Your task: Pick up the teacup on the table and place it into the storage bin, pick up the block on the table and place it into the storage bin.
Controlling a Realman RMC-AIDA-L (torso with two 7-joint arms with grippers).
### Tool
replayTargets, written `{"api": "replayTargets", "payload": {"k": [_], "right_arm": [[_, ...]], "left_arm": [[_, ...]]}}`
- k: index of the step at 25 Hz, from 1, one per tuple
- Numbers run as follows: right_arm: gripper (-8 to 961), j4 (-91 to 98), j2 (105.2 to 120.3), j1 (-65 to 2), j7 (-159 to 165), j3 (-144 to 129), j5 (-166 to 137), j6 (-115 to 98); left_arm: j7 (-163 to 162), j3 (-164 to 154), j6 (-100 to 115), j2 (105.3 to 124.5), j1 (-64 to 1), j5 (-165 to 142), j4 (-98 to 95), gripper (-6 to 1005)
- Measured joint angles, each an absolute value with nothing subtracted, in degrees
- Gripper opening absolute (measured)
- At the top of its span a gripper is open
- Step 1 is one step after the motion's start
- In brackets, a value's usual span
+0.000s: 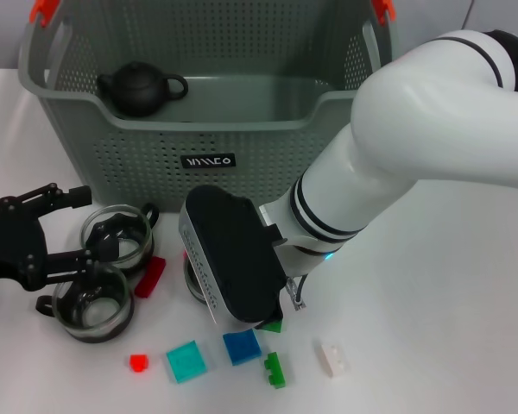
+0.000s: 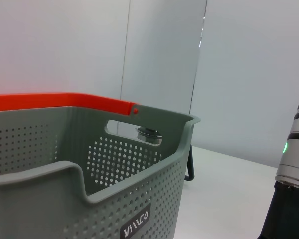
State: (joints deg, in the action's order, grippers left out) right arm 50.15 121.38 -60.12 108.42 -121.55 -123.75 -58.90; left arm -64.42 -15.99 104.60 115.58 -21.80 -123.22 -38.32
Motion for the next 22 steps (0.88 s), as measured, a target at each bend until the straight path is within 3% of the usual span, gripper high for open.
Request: {"api": "replayTargets", "payload": {"k": [5,22], "right_arm": [[63,52.4,121.12,-59.6,109.2,-120.9,-123.7,-60.7],[62,73.8,120.37,-52.9,116.0,-94.7,-129.7,-90.1]], "left_arm": [[-64.3,-16.0,104.6,115.58,-21.8,-123.2,-38.3,901],[-62.1,-15.8,102.9,115.17,-22.4,-123.2,-36.2,901]]}}
